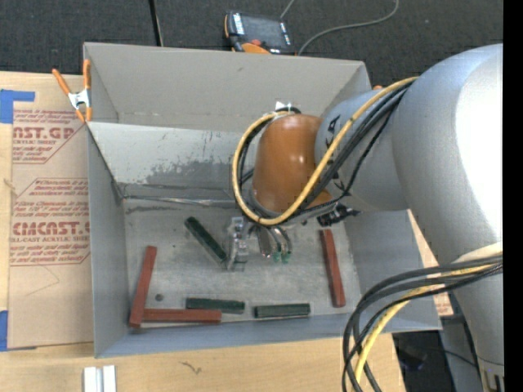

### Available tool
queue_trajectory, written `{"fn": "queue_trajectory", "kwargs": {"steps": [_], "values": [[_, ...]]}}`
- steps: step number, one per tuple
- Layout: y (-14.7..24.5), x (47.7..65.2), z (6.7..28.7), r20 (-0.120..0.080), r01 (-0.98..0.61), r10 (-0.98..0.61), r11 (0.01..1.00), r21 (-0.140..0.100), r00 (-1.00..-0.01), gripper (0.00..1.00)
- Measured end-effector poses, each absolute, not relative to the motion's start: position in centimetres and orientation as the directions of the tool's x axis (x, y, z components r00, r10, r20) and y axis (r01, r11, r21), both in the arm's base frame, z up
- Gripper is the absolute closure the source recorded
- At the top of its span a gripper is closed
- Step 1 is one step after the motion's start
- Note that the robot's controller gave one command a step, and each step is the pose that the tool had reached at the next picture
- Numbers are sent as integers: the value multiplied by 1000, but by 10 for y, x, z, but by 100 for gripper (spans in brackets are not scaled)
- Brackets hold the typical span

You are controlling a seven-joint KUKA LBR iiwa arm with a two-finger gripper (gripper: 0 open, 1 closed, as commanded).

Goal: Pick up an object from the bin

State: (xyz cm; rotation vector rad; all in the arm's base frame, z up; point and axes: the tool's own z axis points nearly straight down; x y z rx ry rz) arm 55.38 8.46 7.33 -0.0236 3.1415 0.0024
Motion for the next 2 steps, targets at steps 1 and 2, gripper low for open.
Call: {"fn": "queue_trajectory", "kwargs": {"steps": [1, 2], "values": [[85, 554, 73, 0, -15, -15, 1000, 2, -1000, 0], [145, 571, 70, -4, -84, -84, 996, 3, -996, 0]]}}
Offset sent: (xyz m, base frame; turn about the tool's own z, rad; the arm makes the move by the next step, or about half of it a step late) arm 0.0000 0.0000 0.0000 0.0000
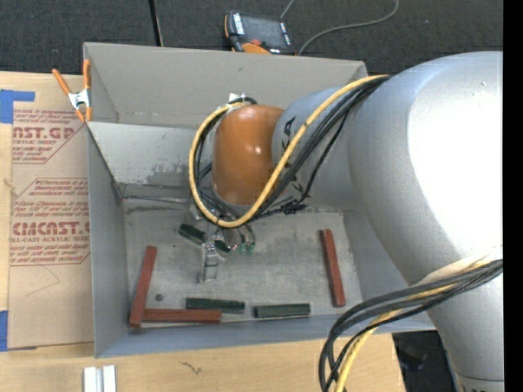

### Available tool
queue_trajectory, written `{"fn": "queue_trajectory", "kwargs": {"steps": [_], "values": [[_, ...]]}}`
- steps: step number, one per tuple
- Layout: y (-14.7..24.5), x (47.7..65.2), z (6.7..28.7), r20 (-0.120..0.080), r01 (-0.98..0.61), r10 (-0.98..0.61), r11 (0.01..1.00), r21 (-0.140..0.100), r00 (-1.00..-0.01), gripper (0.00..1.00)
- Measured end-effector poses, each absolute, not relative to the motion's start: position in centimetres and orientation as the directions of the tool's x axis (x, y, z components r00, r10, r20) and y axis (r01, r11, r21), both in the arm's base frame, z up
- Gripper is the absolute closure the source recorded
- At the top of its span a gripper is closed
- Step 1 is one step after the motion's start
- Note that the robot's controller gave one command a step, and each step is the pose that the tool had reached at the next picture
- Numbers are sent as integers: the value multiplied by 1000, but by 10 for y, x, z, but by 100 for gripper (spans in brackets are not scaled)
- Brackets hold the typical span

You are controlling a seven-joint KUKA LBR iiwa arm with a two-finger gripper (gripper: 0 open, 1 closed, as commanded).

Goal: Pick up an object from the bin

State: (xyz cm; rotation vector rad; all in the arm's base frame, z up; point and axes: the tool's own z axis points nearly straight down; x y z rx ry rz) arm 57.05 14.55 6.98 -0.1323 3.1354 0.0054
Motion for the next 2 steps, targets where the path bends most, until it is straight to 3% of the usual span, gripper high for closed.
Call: {"fn": "queue_trajectory", "kwargs": {"steps": [1, 2], "values": [[142, 571, 70, -2, -79, -79, 997, 2, -997, 100], [165, 547, 238, -10, -96, -96, 995, 3, -995, 100]]}}
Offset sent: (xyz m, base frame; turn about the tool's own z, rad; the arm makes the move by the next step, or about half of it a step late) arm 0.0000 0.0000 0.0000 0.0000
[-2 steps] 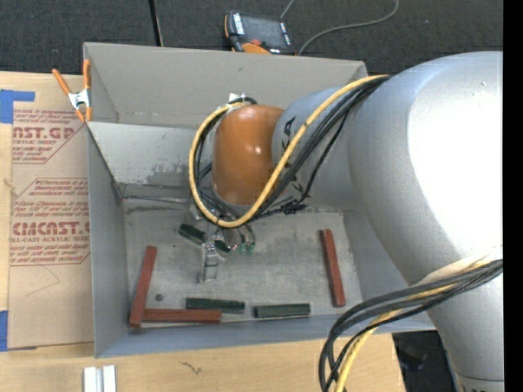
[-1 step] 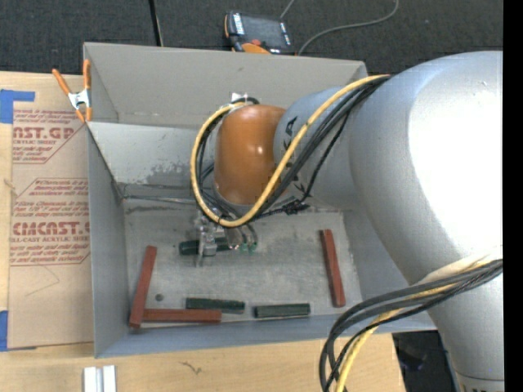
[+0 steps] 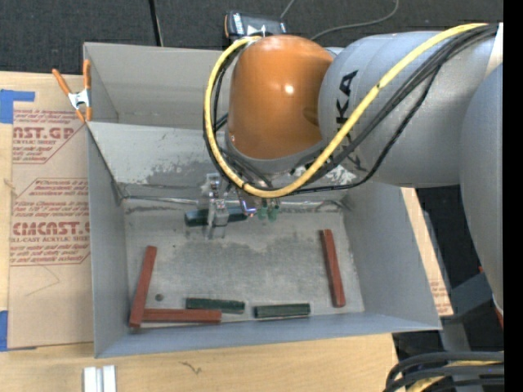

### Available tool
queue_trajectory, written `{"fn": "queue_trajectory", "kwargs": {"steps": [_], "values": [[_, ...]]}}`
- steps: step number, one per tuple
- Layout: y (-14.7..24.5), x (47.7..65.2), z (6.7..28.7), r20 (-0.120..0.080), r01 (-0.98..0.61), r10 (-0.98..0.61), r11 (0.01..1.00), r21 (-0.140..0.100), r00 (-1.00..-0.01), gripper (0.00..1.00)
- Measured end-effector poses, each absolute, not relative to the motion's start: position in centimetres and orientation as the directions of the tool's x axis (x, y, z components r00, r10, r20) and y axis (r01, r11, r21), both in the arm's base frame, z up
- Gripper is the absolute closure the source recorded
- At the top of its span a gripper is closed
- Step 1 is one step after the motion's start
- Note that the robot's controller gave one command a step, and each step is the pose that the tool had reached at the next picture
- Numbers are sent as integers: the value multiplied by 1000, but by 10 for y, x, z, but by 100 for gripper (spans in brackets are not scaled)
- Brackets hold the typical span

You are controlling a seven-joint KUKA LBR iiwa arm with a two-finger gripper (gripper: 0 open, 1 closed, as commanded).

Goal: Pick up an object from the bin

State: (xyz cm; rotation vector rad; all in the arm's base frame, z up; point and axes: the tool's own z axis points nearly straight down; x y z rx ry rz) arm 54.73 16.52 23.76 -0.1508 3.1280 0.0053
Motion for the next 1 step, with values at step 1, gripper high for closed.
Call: {"fn": "queue_trajectory", "kwargs": {"steps": [1], "values": [[76, 588, 263, -7, -193, -193, 981, -3, -981, 100]]}}
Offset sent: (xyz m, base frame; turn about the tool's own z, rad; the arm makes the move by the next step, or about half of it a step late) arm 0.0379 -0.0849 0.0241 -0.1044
